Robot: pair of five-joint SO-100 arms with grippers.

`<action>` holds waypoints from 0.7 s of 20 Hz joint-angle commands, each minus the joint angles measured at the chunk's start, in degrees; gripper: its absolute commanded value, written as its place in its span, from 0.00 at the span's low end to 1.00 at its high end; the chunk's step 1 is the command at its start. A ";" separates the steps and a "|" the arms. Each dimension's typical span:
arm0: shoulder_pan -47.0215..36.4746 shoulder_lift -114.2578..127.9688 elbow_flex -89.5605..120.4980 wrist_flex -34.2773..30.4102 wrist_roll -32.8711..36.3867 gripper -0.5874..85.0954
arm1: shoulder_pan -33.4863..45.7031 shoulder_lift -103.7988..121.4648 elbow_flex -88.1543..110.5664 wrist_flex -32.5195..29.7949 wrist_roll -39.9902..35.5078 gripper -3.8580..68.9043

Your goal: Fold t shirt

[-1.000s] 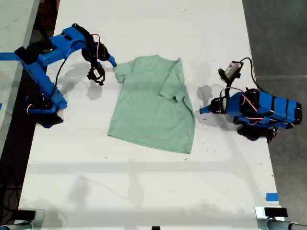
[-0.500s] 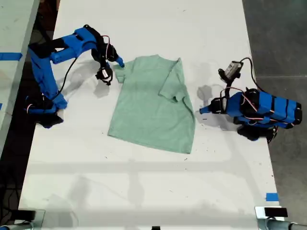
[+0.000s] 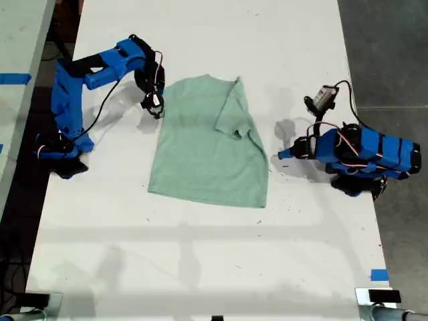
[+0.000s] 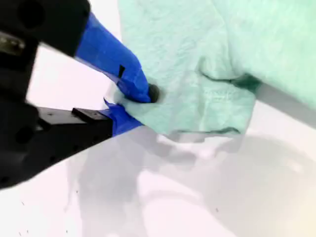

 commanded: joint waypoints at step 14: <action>29.00 -1.23 -21.09 0.26 -15.12 0.01 | -0.53 0.79 2.11 0.18 -0.26 0.06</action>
